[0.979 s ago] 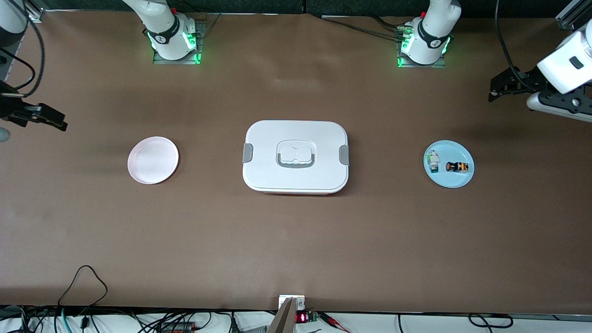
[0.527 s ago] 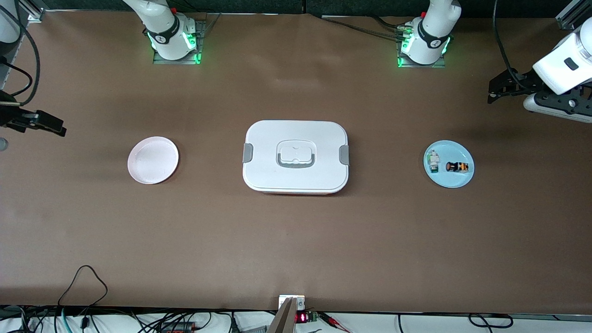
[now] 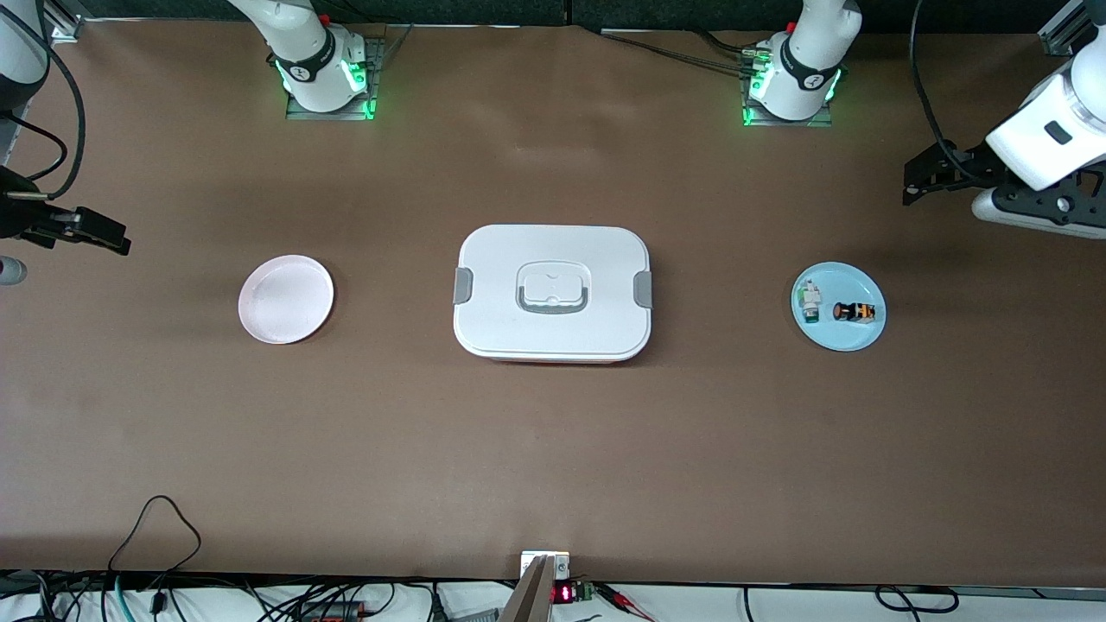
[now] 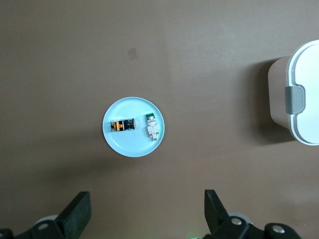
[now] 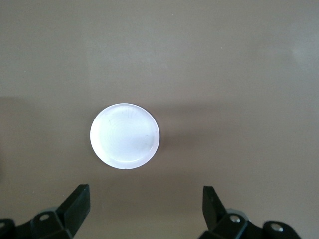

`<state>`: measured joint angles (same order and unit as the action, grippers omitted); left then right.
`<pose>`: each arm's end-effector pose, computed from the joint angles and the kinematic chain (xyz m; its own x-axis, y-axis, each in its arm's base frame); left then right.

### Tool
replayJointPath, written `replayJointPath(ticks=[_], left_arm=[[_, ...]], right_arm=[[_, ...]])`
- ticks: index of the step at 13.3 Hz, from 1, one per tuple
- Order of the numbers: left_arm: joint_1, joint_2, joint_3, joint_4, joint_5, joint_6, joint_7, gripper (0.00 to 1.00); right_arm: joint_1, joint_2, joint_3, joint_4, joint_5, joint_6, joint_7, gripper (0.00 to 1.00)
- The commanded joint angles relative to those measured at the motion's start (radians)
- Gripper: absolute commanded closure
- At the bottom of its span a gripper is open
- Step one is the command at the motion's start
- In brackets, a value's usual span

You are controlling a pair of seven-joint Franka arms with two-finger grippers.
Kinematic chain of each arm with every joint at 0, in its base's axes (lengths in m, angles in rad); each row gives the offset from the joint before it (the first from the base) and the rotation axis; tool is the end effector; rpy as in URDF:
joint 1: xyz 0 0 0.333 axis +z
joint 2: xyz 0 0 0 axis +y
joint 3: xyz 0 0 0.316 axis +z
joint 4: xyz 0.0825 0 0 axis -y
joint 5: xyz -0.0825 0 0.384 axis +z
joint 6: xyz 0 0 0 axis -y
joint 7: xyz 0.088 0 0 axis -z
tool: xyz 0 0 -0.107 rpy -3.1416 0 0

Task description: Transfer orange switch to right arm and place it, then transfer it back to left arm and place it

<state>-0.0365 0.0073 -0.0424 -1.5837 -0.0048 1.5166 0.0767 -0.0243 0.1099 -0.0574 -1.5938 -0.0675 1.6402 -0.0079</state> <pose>0.5484 -0.0438 0.6099 0.9852 -0.1550 -0.0737 -0.1547 -0.9879 0.0108 0.5868 -0.0532 0.5569 0.9956 -0.0690 -0.0640 -0.0643 -0.9953 0.0726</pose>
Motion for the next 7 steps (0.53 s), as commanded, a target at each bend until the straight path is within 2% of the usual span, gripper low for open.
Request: replayJointPath(ticks=[1,7], left_arm=[[0.0,0.022,-0.001,0.039,0.0,-0.007,-0.046,0.0],[0.038,0.02,-0.01,0.039,-0.003,-0.009,-0.048,0.0]], right_arm=[[0.003,-0.003,-0.004,0.021,0.012,-0.039,-0.012,0.0],[0.01,-0.003,0.002,0.029,0.014,-0.051,0.005,0.0]])
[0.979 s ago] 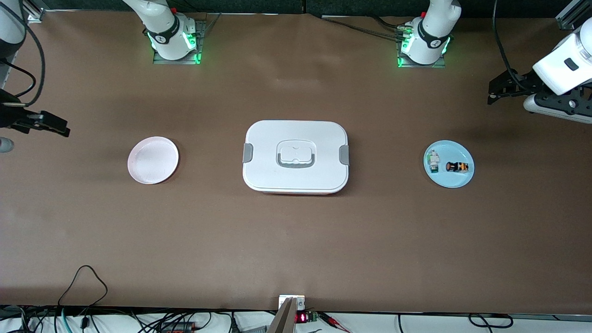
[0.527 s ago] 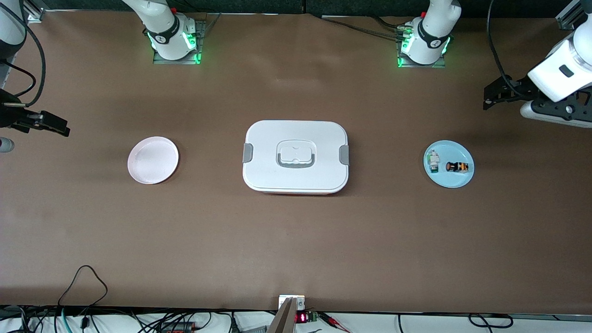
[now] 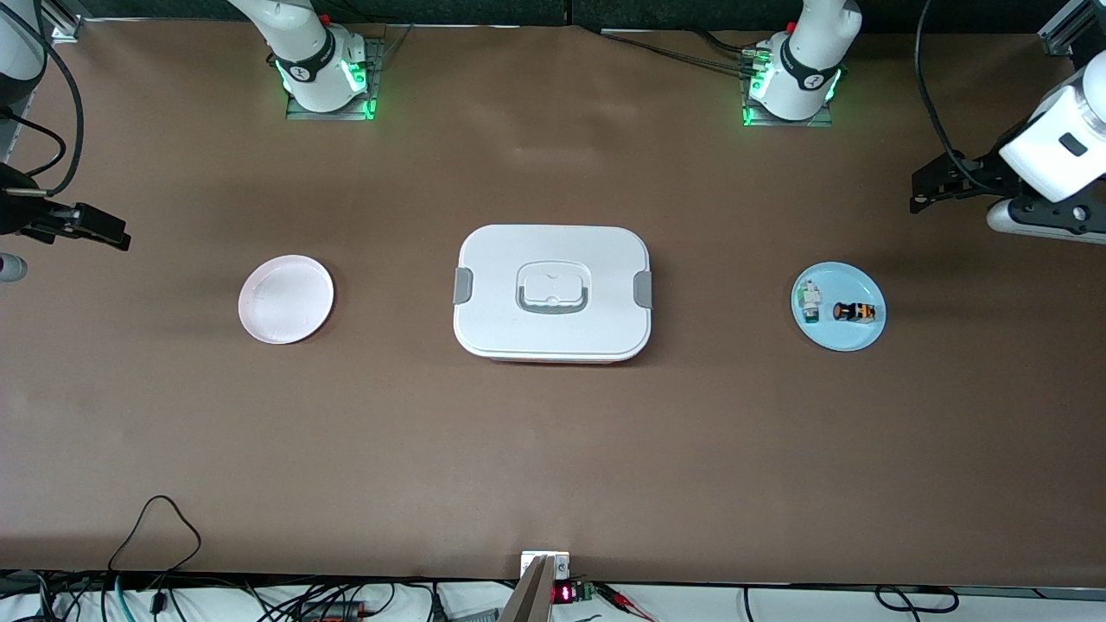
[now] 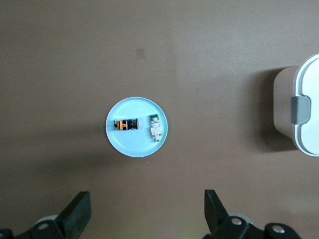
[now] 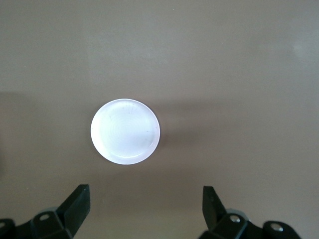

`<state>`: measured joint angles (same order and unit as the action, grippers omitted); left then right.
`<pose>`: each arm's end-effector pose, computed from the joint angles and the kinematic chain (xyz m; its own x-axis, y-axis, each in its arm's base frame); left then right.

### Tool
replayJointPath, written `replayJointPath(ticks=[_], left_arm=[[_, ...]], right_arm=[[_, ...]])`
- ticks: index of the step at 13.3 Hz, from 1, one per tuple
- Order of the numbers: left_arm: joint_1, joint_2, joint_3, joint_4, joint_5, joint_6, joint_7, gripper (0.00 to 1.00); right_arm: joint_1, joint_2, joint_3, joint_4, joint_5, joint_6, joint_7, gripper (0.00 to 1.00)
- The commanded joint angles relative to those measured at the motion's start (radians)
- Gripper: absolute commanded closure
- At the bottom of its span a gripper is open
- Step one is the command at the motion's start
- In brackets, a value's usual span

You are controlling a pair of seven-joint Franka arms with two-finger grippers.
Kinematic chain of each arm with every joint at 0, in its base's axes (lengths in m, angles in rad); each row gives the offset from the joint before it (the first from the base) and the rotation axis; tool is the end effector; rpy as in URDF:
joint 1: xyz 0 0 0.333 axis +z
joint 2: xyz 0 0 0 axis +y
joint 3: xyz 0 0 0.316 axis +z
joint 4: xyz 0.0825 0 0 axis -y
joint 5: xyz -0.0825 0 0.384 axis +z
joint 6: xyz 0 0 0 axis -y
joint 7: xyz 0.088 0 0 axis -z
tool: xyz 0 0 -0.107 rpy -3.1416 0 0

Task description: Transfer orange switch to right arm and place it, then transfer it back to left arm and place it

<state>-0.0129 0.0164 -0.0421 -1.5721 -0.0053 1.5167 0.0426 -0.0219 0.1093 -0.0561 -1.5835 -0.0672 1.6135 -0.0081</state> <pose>0.5523 -0.0308 0.6103 0.9927 -0.0976 -0.0714 -0.0972 -0.9952 0.0090 0.5847 -0.0511 0.5600 0.9946 -0.0669 -0.0797 -0.0612 -0.9955 0.0721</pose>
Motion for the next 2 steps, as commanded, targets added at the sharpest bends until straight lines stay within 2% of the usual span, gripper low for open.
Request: replayJointPath(ticks=[1,2], left_arm=[[0.017,0.011,-0.01,0.027,-0.002,-0.007,-0.013,0.0],[0.017,0.011,-0.01,0.027,-0.002,-0.007,-0.013,0.0]], right_arm=[[0.01,-0.002,0.001,0.019,0.012,-0.024,0.007,0.0],[0.01,-0.002,0.001,0.019,0.012,-0.024,0.007,0.0]])
